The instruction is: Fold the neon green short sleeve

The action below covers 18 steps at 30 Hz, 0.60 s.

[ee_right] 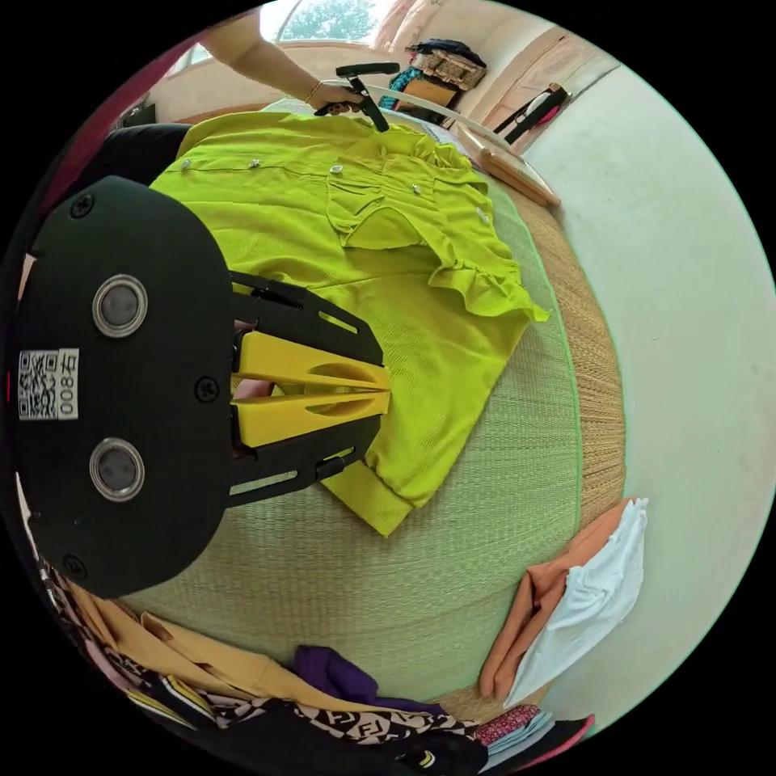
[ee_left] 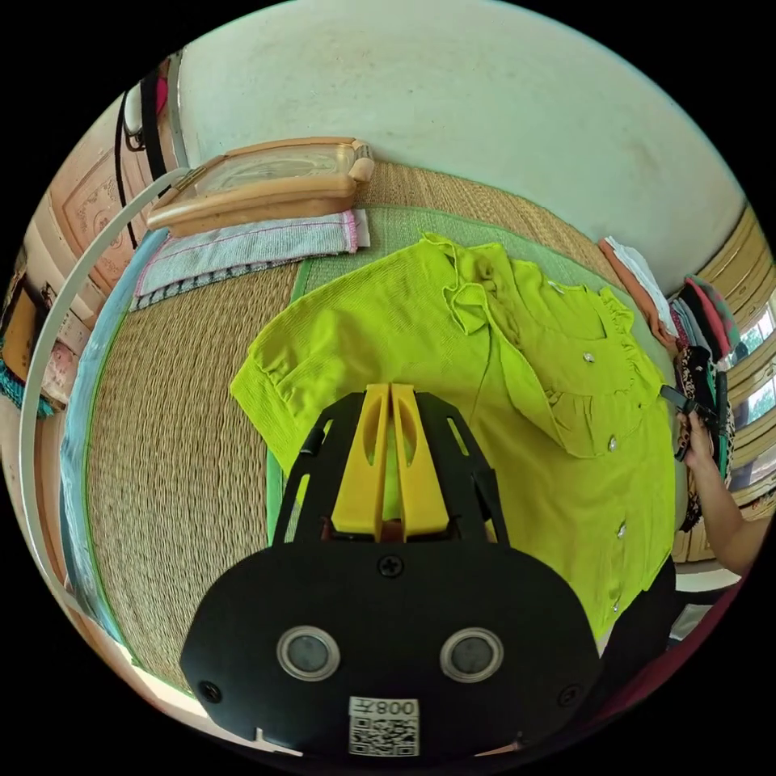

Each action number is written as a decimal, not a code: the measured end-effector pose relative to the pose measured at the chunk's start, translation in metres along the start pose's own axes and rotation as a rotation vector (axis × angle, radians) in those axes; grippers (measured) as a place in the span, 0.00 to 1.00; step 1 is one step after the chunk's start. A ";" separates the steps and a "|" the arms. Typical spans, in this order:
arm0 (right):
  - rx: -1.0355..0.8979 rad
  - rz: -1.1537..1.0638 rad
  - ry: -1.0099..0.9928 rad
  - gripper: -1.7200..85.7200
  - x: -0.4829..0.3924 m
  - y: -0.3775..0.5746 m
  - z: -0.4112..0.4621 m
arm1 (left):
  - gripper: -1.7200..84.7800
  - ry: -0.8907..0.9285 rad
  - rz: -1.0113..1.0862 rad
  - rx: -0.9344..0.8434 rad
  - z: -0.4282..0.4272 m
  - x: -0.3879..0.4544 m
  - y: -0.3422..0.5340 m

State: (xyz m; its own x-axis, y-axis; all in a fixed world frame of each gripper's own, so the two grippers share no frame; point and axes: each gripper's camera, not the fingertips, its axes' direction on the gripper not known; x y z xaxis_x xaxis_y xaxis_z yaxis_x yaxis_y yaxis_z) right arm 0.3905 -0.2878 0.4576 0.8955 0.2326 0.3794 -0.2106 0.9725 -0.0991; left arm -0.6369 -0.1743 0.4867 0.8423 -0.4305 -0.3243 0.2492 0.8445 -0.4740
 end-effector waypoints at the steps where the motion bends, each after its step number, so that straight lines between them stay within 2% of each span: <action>1: -0.010 0.016 -0.009 0.02 0.004 -0.005 0.002 | 0.02 0.007 -0.016 -0.003 0.001 -0.001 -0.002; 4: -0.031 0.015 0.059 0.02 0.000 -0.014 0.000 | 0.02 -0.047 -0.022 0.036 -0.007 0.007 -0.005; 9: 0.070 -0.066 0.036 0.02 -0.036 -0.007 -0.023 | 0.02 0.065 0.100 0.201 -0.024 0.044 0.004; 13: 0.049 -0.187 -0.044 0.02 -0.086 -0.023 0.005 | 0.02 0.140 0.192 0.106 0.005 0.065 -0.005; 16: -0.069 -0.202 -0.017 0.02 -0.102 -0.039 0.053 | 0.02 0.068 0.186 0.001 0.037 0.069 -0.010; 18: -0.079 -0.207 0.029 0.02 -0.104 -0.042 0.070 | 0.02 0.062 0.180 0.027 0.044 0.068 -0.010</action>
State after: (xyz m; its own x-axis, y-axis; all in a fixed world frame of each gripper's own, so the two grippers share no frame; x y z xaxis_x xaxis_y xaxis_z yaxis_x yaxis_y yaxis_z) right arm 0.2787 -0.3521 0.4869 0.9277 0.0271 0.3724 0.0090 0.9955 -0.0947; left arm -0.5614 -0.1977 0.5052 0.8434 -0.2898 -0.4524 0.1106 0.9177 -0.3817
